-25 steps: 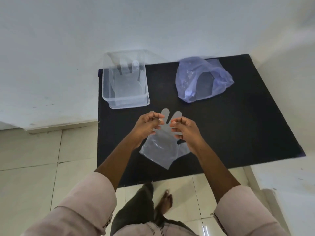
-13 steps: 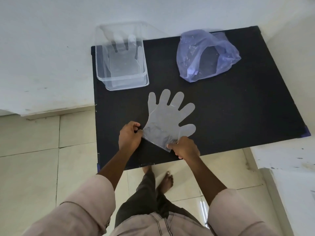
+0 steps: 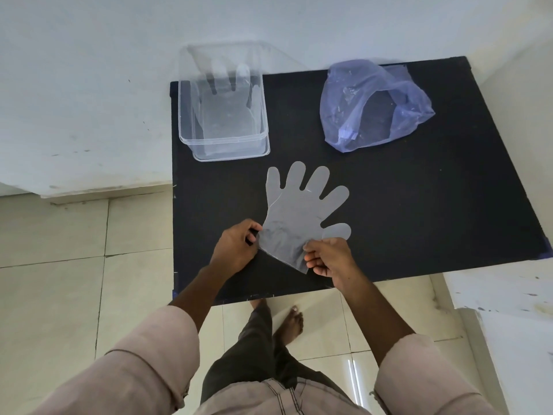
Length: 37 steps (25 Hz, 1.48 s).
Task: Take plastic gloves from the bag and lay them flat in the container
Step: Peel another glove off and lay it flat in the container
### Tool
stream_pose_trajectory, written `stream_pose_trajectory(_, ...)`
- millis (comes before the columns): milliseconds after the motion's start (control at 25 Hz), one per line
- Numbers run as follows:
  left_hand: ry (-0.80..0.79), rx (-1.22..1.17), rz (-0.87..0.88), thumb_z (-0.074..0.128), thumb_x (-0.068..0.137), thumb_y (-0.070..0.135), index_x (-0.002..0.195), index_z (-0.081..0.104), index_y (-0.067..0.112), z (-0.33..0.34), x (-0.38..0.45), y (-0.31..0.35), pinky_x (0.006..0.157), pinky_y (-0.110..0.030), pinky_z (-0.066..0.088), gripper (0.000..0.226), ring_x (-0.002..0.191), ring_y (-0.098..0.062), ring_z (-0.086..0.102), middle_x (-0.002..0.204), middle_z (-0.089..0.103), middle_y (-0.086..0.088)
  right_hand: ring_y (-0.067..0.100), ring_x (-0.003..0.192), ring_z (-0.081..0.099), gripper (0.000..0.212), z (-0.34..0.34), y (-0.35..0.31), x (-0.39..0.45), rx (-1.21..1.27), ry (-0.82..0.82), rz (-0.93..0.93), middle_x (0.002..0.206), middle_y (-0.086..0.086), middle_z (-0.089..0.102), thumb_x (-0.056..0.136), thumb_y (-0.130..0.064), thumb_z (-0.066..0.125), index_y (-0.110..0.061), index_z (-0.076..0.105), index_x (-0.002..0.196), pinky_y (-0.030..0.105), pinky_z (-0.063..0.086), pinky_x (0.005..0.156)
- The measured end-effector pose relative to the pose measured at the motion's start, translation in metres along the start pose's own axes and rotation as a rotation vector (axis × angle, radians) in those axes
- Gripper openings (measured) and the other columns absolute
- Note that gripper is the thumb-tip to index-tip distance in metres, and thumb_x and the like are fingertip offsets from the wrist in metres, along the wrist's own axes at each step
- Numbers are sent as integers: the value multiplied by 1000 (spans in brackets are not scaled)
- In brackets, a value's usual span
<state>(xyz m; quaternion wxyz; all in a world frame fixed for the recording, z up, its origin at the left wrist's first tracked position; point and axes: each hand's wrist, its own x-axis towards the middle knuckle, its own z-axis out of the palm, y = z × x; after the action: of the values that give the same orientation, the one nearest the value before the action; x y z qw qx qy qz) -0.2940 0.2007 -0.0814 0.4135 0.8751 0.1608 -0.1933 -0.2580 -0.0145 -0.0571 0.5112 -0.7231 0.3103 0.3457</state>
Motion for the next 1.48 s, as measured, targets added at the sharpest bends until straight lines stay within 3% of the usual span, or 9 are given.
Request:
stream_pose_trajectory(200, 79, 38, -100, 67, 87, 37, 93, 62, 29, 5, 4, 16, 58, -19, 43, 12, 73, -10, 61, 82, 64, 9, 13, 48, 59, 16, -11, 1, 2, -52, 21, -10, 58, 5, 67, 80, -18, 68, -7, 65, 69, 26, 47, 53)
stream_pose_trajectory(400, 101, 162, -202, 69, 84, 34, 74, 66, 24, 13, 10, 31, 51, -21, 41, 14, 64, -9, 59, 78, 69, 3, 15, 53, 62, 18, -13, 13, 2, -133, 37, -49, 64, 7, 70, 81, -21, 67, -8, 66, 69, 27, 50, 56)
stream_pose_trajectory(600, 166, -328, -352, 69, 77, 22, 73, 66, 11, 11, 11, 42, 72, -38, 60, 12, 78, -23, 69, 81, 72, -10, 14, 56, 61, 16, -21, 23, 1, -179, 153, -94, 74, 7, 70, 85, -24, 63, -9, 62, 78, 27, 50, 54)
stream_pose_trajectory(800, 19, -831, -590, 62, 80, 16, 99, 68, 3, 3, 11, 62, 63, -36, 57, 23, 81, -24, 70, 95, 73, -13, 18, 69, 65, 21, -15, 30, -5, -105, 132, -47, 87, 7, 68, 88, -37, 62, -17, 55, 91, 29, 52, 57)
stream_pose_trajectory(960, -48, -1023, -666, 60, 82, 15, 103, 64, 5, 0, 10, 68, 61, -35, 53, 24, 75, -19, 67, 94, 69, -10, 19, 74, 69, 39, 3, 31, -9, 1, 29, 26, 91, 8, 69, 83, -43, 64, -15, 52, 107, 29, 53, 55)
stream_pose_trajectory(1120, -81, -1116, -700, 58, 83, 16, 93, 62, 7, 0, 8, 67, 62, -32, 52, 14, 72, -18, 66, 88, 68, -9, 20, 71, 72, 25, 14, 23, -7, 347, -55, 90, 87, 10, 72, 85, -23, 68, -9, 58, 103, 30, 57, 56)
stream_pose_trajectory(1280, 33, -1029, -633, 58, 85, 17, 94, 61, 12, 3, 4, 62, 58, -34, 53, 11, 79, -21, 68, 92, 68, -9, 16, 54, 66, 16, 2, 14, -7, 589, -75, 89, 65, 10, 68, 83, -1, 65, 1, 62, 99, 26, 55, 51)
stream_pose_trajectory(1360, 124, -784, -474, 61, 86, 13, 101, 59, 18, 6, -3, 52, 53, -32, 55, 15, 86, -24, 68, 96, 66, -8, 16, 52, 64, 4, -7, 10, -8, 668, -67, 96, 61, 10, 67, 84, 2, 63, 1, 63, 88, 24, 55, 50)
stream_pose_trajectory(1480, 138, -301, -136, 75, 76, 2, 113, 55, 23, 14, -17, 27, 58, -31, 60, 46, 79, -22, 65, 101, 57, -4, 17, 55, 63, 6, -15, 6, -11, 715, -51, 117, 62, 11, 66, 86, 2, 61, 1, 65, 81, 24, 55, 51)
